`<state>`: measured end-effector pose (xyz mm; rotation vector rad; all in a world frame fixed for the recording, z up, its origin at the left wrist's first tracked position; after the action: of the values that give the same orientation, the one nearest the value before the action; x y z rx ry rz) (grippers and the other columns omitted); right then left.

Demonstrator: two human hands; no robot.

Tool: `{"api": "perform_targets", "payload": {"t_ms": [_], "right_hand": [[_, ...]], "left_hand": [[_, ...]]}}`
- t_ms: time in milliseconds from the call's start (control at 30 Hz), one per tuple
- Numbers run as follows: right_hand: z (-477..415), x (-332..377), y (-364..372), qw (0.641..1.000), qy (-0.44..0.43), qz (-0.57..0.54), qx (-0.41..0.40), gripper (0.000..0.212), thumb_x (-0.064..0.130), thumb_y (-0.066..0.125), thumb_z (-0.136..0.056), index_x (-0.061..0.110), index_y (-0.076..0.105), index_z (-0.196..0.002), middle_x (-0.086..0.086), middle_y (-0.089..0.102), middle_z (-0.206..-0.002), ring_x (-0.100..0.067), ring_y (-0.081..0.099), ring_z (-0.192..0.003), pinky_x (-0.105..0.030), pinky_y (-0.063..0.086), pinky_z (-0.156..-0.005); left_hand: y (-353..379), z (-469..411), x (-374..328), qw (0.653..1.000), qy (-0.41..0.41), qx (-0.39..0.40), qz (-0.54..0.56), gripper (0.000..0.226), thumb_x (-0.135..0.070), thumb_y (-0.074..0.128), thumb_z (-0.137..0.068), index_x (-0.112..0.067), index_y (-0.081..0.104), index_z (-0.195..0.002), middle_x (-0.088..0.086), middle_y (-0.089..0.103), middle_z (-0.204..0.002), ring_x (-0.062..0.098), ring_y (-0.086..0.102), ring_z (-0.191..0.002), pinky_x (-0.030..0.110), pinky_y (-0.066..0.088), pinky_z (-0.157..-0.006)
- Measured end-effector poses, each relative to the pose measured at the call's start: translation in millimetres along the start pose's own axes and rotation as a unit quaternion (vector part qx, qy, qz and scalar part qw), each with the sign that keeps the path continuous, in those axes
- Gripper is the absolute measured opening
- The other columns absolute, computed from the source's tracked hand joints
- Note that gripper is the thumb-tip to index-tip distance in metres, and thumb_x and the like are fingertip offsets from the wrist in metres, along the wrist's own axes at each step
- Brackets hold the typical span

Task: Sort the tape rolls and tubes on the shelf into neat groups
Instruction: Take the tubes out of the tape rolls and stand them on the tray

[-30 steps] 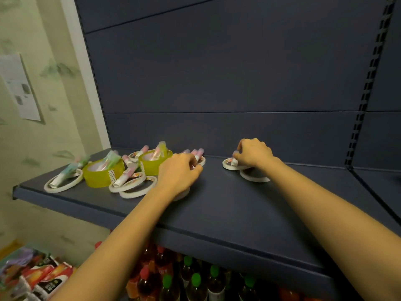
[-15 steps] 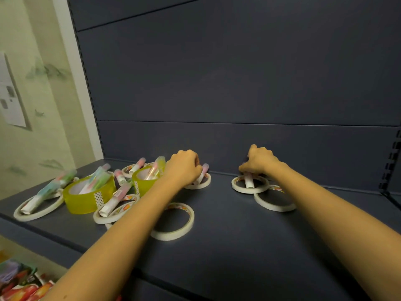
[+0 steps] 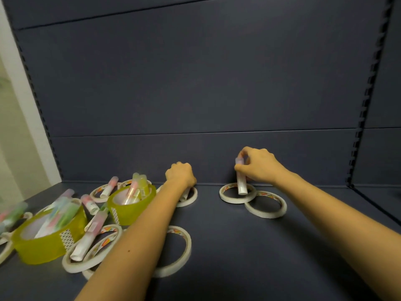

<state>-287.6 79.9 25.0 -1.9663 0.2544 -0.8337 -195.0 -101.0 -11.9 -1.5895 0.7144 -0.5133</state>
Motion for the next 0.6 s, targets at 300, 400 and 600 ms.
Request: {"api": "perform_targets", "payload": {"t_ms": [300, 400, 600], "right_hand": [[48, -2, -21, 0.994, 0.052, -0.025, -0.088, 0.031, 0.028, 0.06, -0.085, 0.017, 0.053, -0.112, -0.009, 0.063, -0.104, -0.027, 0.058, -0.095, -0.033, 0.046, -0.074], [73, -8, -36, 0.989, 0.063, -0.043, -0.125, 0.028, 0.026, 0.063, -0.082, 0.017, 0.053, -0.107, -0.007, 0.065, -0.096, -0.024, 0.061, -0.087, -0.029, 0.047, -0.067], [137, -33, -78, 0.975, 0.101, -0.047, -0.19, 0.023, 0.023, 0.065, -0.078, 0.017, 0.053, -0.098, -0.007, 0.069, -0.089, -0.023, 0.066, -0.084, -0.033, 0.054, -0.074]], "left_hand": [[-29, 25, -8, 0.99, 0.072, -0.046, 0.111, 0.023, -0.024, 0.057, -0.086, -0.002, 0.059, -0.089, 0.016, 0.065, -0.102, 0.034, 0.06, -0.095, 0.035, 0.047, -0.072], [-54, 39, -14, 0.97, 0.117, -0.087, 0.196, 0.026, -0.027, 0.063, -0.084, -0.002, 0.063, -0.091, 0.017, 0.066, -0.104, 0.035, 0.059, -0.099, 0.037, 0.048, -0.079], [-93, 94, -64, 0.906, 0.244, -0.102, 0.33, 0.015, -0.023, 0.072, -0.078, -0.01, 0.067, -0.083, 0.007, 0.067, -0.081, 0.025, 0.066, -0.087, 0.033, 0.051, -0.079]]}}
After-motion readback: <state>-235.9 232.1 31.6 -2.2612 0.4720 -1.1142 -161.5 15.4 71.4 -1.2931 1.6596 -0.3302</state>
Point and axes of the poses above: each hand's wrist, its own z-axis away from the middle knuckle, its own y-axis out of the palm, x = y × z, the point moved 4 cm from there along -z, towards the middle knuckle
